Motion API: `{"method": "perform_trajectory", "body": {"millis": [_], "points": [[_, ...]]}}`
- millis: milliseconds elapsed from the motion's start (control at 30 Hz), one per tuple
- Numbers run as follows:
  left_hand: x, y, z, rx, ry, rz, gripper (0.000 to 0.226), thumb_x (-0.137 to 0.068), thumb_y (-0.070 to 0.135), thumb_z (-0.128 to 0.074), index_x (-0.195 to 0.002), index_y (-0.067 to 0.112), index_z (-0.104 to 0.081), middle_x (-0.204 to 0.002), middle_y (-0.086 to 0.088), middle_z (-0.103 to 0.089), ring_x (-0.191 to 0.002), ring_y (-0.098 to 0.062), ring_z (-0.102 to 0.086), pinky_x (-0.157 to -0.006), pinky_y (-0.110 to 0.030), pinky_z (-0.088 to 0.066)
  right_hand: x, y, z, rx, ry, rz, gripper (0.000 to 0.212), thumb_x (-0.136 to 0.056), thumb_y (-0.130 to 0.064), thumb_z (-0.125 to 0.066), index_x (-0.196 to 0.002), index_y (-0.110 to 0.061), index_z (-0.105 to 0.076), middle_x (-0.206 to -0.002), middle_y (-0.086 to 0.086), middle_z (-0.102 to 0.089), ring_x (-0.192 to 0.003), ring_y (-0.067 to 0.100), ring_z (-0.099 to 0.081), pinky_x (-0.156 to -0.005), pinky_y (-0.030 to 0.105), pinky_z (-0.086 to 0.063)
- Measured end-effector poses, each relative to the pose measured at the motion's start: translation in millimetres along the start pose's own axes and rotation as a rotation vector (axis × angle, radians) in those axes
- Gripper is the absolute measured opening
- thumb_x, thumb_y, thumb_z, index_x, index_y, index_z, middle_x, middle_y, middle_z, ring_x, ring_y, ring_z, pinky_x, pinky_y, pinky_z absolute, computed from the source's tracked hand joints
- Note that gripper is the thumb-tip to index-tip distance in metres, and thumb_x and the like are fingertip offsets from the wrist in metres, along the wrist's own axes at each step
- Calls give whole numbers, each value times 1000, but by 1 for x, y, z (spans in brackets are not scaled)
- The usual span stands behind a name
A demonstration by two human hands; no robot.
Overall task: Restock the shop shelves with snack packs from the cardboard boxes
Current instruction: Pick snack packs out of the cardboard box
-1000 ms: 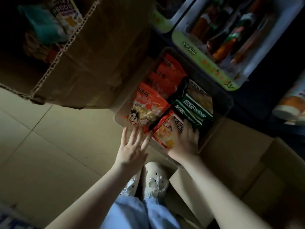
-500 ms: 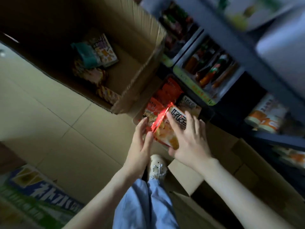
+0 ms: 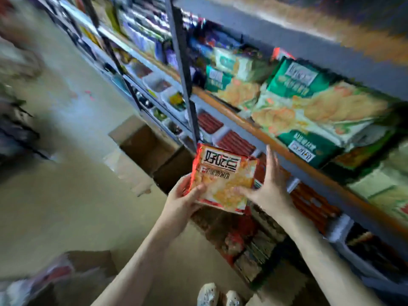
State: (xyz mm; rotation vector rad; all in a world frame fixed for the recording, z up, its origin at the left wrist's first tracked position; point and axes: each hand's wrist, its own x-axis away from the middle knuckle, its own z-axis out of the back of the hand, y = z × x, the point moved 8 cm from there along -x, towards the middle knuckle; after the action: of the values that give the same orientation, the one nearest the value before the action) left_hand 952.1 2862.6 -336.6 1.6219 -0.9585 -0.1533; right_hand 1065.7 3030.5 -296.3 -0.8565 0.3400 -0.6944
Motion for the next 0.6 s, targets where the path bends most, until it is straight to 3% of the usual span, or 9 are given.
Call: {"method": "perform_trajectory", "body": {"millis": [67, 133, 267, 367, 467, 600], "points": [[10, 50, -15, 25, -25, -77, 42, -79, 12, -73, -119, 8, -58, -102, -8, -70, -86, -17, -68, -76, -32, -58, -8, -39, 23, -283, -54, -49, 98, -69, -31, -82, -148, -19, -25, -137, -5, -45, -126, 4, -43, -105, 24, -36], [18, 96, -31, 38, -65, -158, 42, -80, 14, -68, -121, 9, -57, -108, -10, -68, -90, -18, -67, -80, -35, -57, -16, -77, 48, -416, -80, -19, 69, -73, -8, -80, -131, -23, -45, -114, -13, -64, -102, 1, -62, -89, 17, -48], [19, 178, -59, -151, -122, -365, 37, -83, 22, -73, -117, 21, -61, -103, 2, -71, -84, -13, -66, -69, -25, -54, -36, -136, 98, -548, -62, 53, 45, -76, -5, -77, -114, -23, -60, -104, -7, -72, -97, 8, -68, -86, 28, -52], [6, 226, -72, -435, -70, -528, 41, -85, 23, -71, -122, 29, -55, -109, 4, -68, -100, -11, -65, -84, -29, -54, -56, -165, 130, -639, 6, 108, 40, -76, 3, -73, -108, -17, -62, -100, 0, -74, -95, 17, -70, -80, 31, -53], [-11, 267, -92, -659, -54, -665, 41, -88, 26, -69, -121, 39, -47, -104, 15, -67, -97, -5, -65, -89, -30, -54, -74, -189, 160, -605, 108, 187, 33, -78, -2, -73, -105, -17, -63, -95, -5, -74, -90, 12, -70, -73, 18, -51], [-44, 318, -124, -801, -77, -776, 36, -86, 30, -71, -115, 34, -50, -94, 23, -65, -86, 3, -64, -77, -14, -51, -107, -210, 192, -497, 241, 260, 32, -83, -9, -72, -103, -30, -59, -93, -21, -71, -88, -7, -64, -75, 6, -45]]}}
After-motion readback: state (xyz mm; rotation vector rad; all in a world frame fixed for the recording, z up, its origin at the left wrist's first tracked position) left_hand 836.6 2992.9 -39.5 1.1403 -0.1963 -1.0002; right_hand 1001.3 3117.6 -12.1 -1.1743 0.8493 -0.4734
